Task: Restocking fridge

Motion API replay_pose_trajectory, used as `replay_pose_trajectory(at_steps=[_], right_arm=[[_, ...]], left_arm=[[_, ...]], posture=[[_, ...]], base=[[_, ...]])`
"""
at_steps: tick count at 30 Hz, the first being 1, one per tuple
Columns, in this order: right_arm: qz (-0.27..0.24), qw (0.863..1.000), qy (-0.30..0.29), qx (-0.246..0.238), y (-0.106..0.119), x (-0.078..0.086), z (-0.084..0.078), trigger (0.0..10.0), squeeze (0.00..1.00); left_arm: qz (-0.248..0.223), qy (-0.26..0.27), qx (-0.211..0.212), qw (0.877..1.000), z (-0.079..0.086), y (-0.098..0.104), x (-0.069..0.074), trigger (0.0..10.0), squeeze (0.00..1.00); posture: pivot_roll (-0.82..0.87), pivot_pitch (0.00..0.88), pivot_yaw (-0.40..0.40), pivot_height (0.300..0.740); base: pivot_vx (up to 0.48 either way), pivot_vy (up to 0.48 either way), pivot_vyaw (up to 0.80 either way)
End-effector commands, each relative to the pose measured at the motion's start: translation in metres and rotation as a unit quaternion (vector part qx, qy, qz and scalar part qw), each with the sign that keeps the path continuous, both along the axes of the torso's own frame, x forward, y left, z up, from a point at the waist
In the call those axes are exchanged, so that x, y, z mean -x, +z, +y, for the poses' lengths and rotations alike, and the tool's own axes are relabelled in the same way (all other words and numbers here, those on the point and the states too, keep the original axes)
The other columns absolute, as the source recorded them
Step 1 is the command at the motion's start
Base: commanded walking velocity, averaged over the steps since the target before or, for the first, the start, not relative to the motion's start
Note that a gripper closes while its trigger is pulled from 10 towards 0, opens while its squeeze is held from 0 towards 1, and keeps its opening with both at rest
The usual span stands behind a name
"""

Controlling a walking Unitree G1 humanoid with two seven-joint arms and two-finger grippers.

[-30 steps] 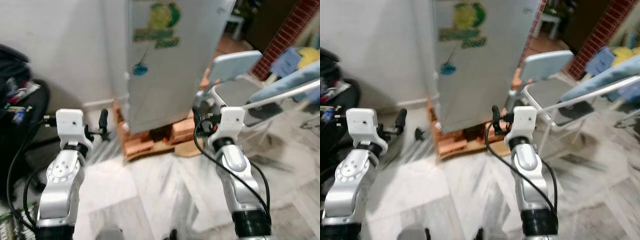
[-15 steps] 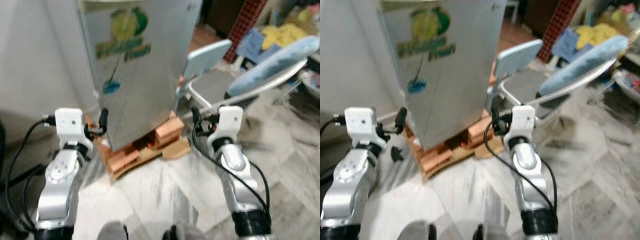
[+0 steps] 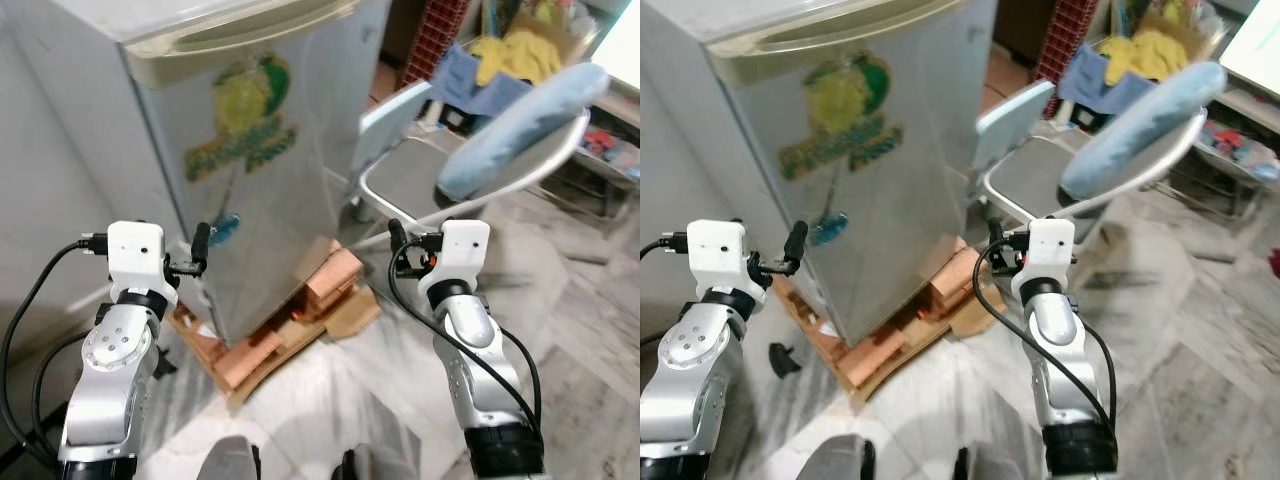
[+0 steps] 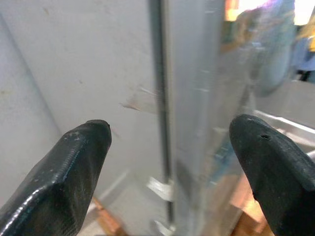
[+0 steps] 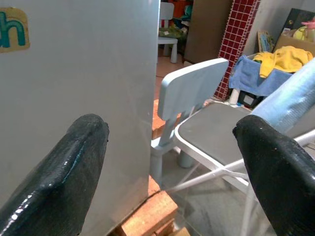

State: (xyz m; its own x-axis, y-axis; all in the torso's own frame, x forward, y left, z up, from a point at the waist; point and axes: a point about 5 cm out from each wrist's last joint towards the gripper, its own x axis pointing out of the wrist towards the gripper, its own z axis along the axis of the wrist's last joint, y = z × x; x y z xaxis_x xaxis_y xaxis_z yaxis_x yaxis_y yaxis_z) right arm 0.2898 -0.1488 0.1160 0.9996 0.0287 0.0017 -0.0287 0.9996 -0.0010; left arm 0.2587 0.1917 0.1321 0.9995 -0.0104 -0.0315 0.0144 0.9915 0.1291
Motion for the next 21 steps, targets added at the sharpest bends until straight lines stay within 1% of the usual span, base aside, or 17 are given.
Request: replay_pose_trajectory(at_steps=[1,3,4,5,7,8,11,13,14,17,18,21], right_arm=[[0.001,1.000,-0.020,0.006,0.000,0.002,-0.013,10.0,0.00],[0.004,0.999,-0.031,0.007,-0.003,0.005,-0.018,10.0,0.00],[0.006,0.999,-0.036,0.007,-0.004,0.005,-0.020,10.0,0.00],[0.007,0.999,-0.045,0.006,-0.006,0.007,-0.022,10.0,0.00],[0.007,0.998,-0.055,0.004,-0.008,0.008,-0.025,10.0,0.00],[0.007,0.998,-0.067,0.002,-0.009,0.009,-0.026,10.0,0.00],[0.008,0.997,-0.080,-0.002,-0.012,0.011,-0.026,10.0,0.00],[0.008,0.996,-0.087,-0.006,-0.014,0.013,-0.025,10.0,0.00],[0.009,0.996,-0.089,-0.008,-0.015,0.015,-0.024,10.0,0.00],[0.009,0.996,-0.089,-0.009,-0.016,0.016,-0.024,10.0,0.00],[0.010,0.996,-0.089,-0.008,-0.016,0.017,-0.023,10.0,0.00],[0.012,0.996,-0.089,-0.005,-0.018,0.017,-0.026,10.0,0.00]], left_arm=[[-0.003,-0.004,-0.006,1.000,-0.003,0.001,0.002,10.0,0.00],[0.003,0.022,-0.024,0.999,0.007,-0.003,0.009,10.0,0.00],[0.005,0.031,-0.030,0.999,0.010,-0.005,0.012,10.0,0.00],[0.010,0.037,-0.040,0.998,0.014,-0.007,0.016,10.0,0.00],[0.014,0.040,-0.051,0.998,0.017,-0.008,0.020,10.0,0.00],[0.015,0.033,-0.059,0.998,0.017,-0.009,0.020,10.0,0.00],[0.014,0.027,-0.071,0.997,0.018,-0.008,0.018,10.0,0.00],[0.012,0.025,-0.080,0.996,0.018,-0.008,0.014,10.0,0.00],[0.009,0.024,-0.089,0.996,0.019,-0.007,0.010,10.0,0.00],[0.007,0.026,-0.091,0.995,0.019,-0.006,0.007,10.0,0.00],[0.003,0.029,-0.098,0.995,0.019,-0.006,0.006,10.0,0.00],[0.003,0.038,-0.091,0.995,0.017,-0.008,0.006,10.0,0.00]], posture=[[0.09,0.111,-0.084,0.740],[0.11,0.102,-0.052,0.740],[0.11,0.102,-0.052,0.740],[0.11,0.096,-0.037,0.740],[0.12,0.091,-0.016,0.740],[0.12,0.084,0.007,0.740],[0.12,0.078,0.027,0.740],[0.11,0.071,0.041,0.740],[0.10,0.068,0.044,0.740],[0.10,0.065,0.040,0.740],[0.09,0.063,0.030,0.740],[0.09,0.059,0.015,0.740]], base=[[0.255,0.000,0.00],[0.000,0.000,0.00],[0.000,0.000,0.00],[0.000,0.000,0.00],[0.000,0.000,0.00],[0.000,0.000,0.00],[0.000,0.000,0.00],[0.000,0.000,0.00],[0.000,0.000,0.00],[0.000,0.000,0.00],[0.000,0.000,0.00],[0.000,0.000,0.00]])
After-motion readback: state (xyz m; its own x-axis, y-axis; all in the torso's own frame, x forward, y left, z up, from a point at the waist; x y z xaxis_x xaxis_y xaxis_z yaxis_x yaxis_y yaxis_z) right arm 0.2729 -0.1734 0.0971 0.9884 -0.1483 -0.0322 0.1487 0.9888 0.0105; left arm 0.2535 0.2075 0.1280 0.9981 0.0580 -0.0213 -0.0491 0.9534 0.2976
